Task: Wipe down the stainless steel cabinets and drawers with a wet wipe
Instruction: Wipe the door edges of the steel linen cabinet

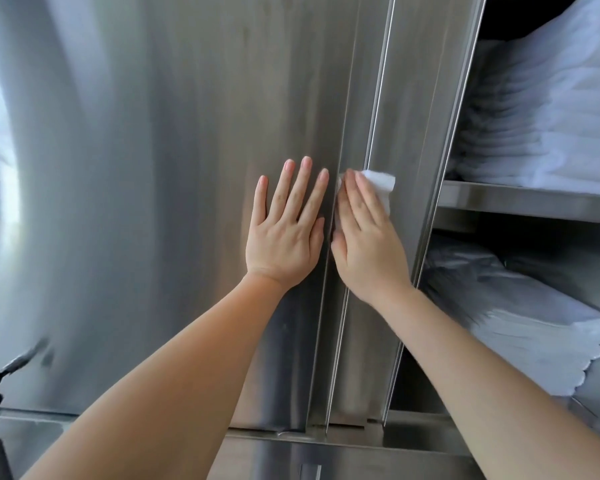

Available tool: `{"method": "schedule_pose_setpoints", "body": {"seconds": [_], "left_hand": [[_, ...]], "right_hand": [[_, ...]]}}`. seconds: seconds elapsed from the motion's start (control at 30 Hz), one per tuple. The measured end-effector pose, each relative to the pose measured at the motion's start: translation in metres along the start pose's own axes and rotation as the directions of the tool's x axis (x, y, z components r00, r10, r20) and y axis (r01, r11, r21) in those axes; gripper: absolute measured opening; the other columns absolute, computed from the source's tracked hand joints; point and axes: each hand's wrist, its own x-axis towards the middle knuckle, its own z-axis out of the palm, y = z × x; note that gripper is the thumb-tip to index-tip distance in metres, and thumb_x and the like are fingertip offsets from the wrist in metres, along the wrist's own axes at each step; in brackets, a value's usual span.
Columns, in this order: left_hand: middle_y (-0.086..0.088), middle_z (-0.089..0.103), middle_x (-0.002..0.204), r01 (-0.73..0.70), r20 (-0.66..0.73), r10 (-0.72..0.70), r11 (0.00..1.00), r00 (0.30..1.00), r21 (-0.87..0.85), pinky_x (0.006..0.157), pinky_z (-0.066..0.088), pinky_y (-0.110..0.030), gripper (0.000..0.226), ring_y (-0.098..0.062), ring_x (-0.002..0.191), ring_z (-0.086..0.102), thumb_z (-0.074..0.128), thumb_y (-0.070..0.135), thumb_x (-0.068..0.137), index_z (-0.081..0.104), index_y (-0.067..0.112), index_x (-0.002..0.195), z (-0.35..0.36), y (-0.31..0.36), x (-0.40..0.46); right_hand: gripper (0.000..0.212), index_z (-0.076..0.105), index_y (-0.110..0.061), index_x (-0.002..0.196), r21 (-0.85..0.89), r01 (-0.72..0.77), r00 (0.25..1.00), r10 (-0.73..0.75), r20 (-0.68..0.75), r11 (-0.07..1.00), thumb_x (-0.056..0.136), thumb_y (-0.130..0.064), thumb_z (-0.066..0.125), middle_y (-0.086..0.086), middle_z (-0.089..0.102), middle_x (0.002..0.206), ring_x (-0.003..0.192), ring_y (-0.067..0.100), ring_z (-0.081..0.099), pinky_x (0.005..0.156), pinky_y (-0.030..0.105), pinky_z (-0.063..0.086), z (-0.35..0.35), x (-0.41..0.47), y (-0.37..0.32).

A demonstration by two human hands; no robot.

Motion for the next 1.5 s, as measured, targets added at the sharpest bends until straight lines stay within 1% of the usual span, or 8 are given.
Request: {"method": "schedule_pose_setpoints", "body": {"seconds": [0.23,0.43,0.53,0.7,1.0,1.2,1.3,1.5], "left_hand": [[-0.007,0.017,0.163,0.002,0.033,-0.003,0.999,0.999,0.034,0.122,0.004,-0.049,0.059,-0.028,0.151,0.01,0.031,0.033,0.101,0.017,0.019,0.157,-0.001,0.0,0.001],[-0.008,0.021,0.162,0.009,0.028,-0.009,0.999,1.0,0.031,0.121,0.007,-0.049,0.057,-0.028,0.15,0.014,0.034,0.032,0.101,0.021,0.018,0.156,-0.003,0.002,0.001],[-0.007,0.019,0.163,0.009,0.043,-0.011,0.999,0.999,0.035,0.122,0.005,-0.048,0.057,-0.027,0.15,0.012,0.033,0.032,0.102,0.019,0.019,0.156,-0.003,0.002,0.001],[-0.007,0.018,0.163,0.012,0.047,-0.014,0.999,0.999,0.04,0.122,0.003,-0.049,0.059,-0.028,0.151,0.011,0.036,0.031,0.101,0.018,0.019,0.156,-0.003,0.002,0.002],[-0.008,0.019,0.163,0.004,0.034,-0.006,0.998,0.999,0.061,0.122,0.005,-0.05,0.057,-0.029,0.15,0.013,0.032,0.031,0.102,0.018,0.019,0.156,-0.001,0.001,0.002],[-0.01,0.022,0.162,-0.01,0.078,0.006,0.999,0.997,0.048,0.121,0.009,-0.051,0.056,-0.031,0.15,0.017,0.034,0.029,0.102,0.024,0.016,0.155,-0.01,0.005,0.0],[-0.011,0.024,0.161,0.0,0.084,0.002,1.0,0.996,-0.027,0.121,0.009,-0.05,0.055,-0.031,0.149,0.018,0.038,0.021,0.101,0.027,0.013,0.154,-0.016,0.009,-0.008],[-0.014,0.028,0.159,0.049,0.1,-0.036,0.989,0.994,-0.137,0.121,0.009,-0.053,0.058,-0.032,0.148,0.019,0.046,0.009,0.095,0.033,0.012,0.152,-0.016,0.031,-0.087]], "right_hand": [[0.055,0.043,-0.005,0.144,-0.002,0.157,0.959,-0.152,0.238,0.988,0.094,-0.026,0.037,0.011,0.029,0.157,0.149,0.022,0.014,0.118,0.042,0.02,0.037,-0.154,-0.03],[0.058,0.033,-0.004,0.148,-0.034,-0.006,0.997,0.008,0.073,0.999,0.095,-0.027,0.035,0.009,0.02,0.161,0.151,0.023,0.005,0.121,0.05,0.014,0.01,-0.041,-0.008],[0.059,0.029,-0.004,0.15,-0.034,-0.038,0.999,0.04,0.036,0.999,0.096,-0.027,0.035,0.009,0.015,0.162,0.151,0.024,0.002,0.12,0.053,0.016,0.014,-0.036,-0.008],[0.059,0.038,-0.003,0.147,-0.072,0.02,0.981,-0.006,0.194,0.997,0.095,-0.03,0.034,0.011,0.016,0.159,0.149,0.029,0.011,0.12,0.05,0.018,0.041,-0.138,-0.034],[0.062,0.022,-0.005,0.153,-0.041,-0.031,0.995,0.035,0.099,0.999,0.097,-0.028,0.032,0.01,0.013,0.162,0.151,0.026,0.002,0.121,0.051,0.011,0.031,-0.08,-0.023],[0.066,0.022,-0.004,0.15,-0.02,-0.017,0.967,0.022,0.253,1.0,0.092,-0.027,0.044,0.01,0.015,0.16,0.149,0.027,0.011,0.117,0.053,0.025,0.051,-0.172,-0.047],[0.065,0.031,-0.005,0.149,-0.033,0.015,0.948,-0.004,0.318,0.999,0.092,-0.027,0.053,0.008,0.018,0.16,0.149,0.024,0.01,0.119,0.052,0.02,0.044,-0.178,-0.049],[0.064,0.027,-0.007,0.151,-0.086,0.037,0.968,-0.014,0.249,0.996,0.092,-0.031,0.028,0.007,0.017,0.161,0.15,0.019,0.002,0.122,0.049,0.005,0.013,-0.094,-0.02]]}}
